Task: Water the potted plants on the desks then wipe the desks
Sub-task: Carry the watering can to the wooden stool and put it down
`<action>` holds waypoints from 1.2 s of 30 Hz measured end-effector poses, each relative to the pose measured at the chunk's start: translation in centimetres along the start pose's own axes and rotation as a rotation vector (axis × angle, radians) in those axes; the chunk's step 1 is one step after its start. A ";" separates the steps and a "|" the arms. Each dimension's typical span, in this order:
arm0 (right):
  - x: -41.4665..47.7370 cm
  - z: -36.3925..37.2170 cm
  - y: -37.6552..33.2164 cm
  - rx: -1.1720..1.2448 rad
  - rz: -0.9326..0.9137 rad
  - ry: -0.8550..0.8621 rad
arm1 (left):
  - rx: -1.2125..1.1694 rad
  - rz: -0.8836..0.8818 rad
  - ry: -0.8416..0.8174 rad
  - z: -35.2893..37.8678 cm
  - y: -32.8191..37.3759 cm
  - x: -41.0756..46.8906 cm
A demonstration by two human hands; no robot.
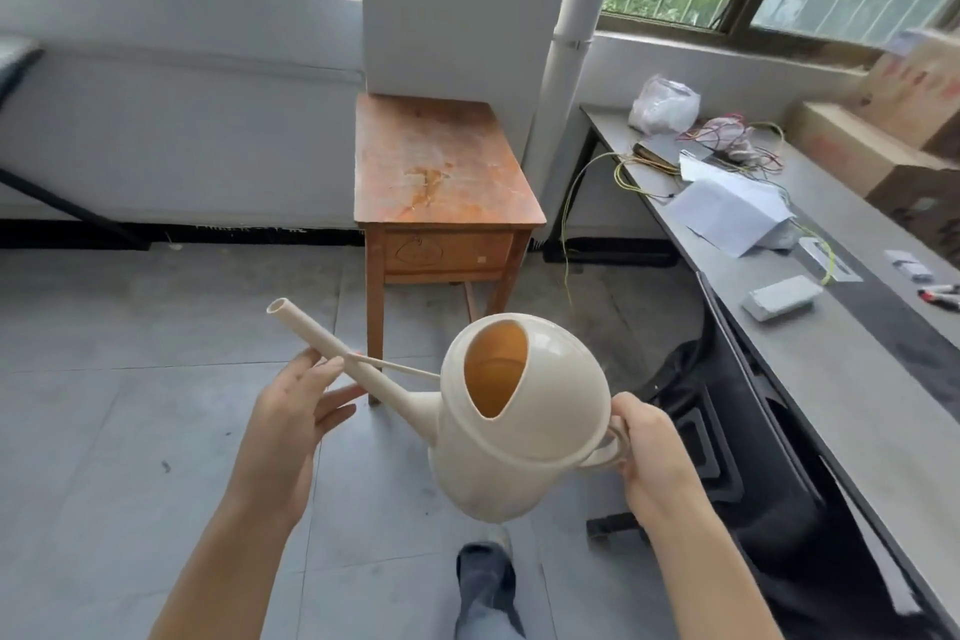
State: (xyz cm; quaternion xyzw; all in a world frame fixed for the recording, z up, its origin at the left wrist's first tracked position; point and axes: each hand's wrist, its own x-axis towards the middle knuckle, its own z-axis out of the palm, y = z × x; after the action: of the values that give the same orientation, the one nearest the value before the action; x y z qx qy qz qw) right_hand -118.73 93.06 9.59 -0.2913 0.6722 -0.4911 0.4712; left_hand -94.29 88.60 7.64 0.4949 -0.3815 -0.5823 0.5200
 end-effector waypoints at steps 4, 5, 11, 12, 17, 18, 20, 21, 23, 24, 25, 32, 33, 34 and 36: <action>7.3 -0.9 -1.8 0.012 -0.004 -0.034 | 0.011 0.013 0.058 3.5 -0.4 5.1; 9.2 -1.1 -2.2 0.004 -0.013 -0.043 | 0.013 0.020 0.071 4.5 -0.6 6.5; 19.4 -1.2 -6.2 -0.033 0.017 -0.113 | -0.030 0.014 0.252 11.0 -0.2 15.1; 20.9 -1.2 -7.0 -0.031 0.021 -0.123 | -0.031 0.017 0.277 11.9 0.1 16.4; 28.1 -1.1 -10.1 -0.049 0.059 -0.174 | -0.019 -0.006 0.336 15.2 1.2 22.1; 29.3 -1.0 -10.8 -0.057 0.062 -0.177 | -0.016 -0.003 0.340 15.7 1.5 23.2; 31.7 -0.7 -11.9 -0.063 0.060 -0.173 | -0.012 0.001 0.337 16.5 1.9 25.5; 33.0 -0.5 -12.3 -0.056 0.056 -0.176 | -0.013 0.004 0.330 16.9 2.1 26.6; 35.7 0.1 -13.2 -0.049 0.049 -0.172 | -0.025 0.012 0.316 17.5 2.4 28.8; 36.9 0.5 -13.7 -0.052 0.043 -0.166 | -0.035 0.013 0.314 17.7 2.4 30.0; 38.3 1.0 -14.1 -0.058 0.034 -0.164 | -0.044 0.013 0.313 17.8 2.5 31.4; 47.3 5.6 -17.5 -0.079 0.045 -0.150 | -0.080 0.007 0.278 17.8 3.7 42.5; 48.5 6.4 -18.1 -0.085 0.049 -0.159 | -0.083 0.002 0.274 17.7 4.0 44.2; 49.6 7.4 -18.8 -0.094 0.046 -0.161 | -0.081 0.000 0.269 17.5 4.2 45.9; 51.9 9.2 -20.2 -0.109 0.045 -0.165 | -0.076 -0.001 0.261 16.9 4.5 49.4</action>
State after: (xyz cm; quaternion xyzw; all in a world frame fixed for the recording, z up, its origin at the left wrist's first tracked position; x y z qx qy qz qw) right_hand -131.75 38.09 9.78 -0.3407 0.6632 -0.4175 0.5194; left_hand -108.24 38.08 6.79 0.5465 -0.2879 -0.5271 0.5836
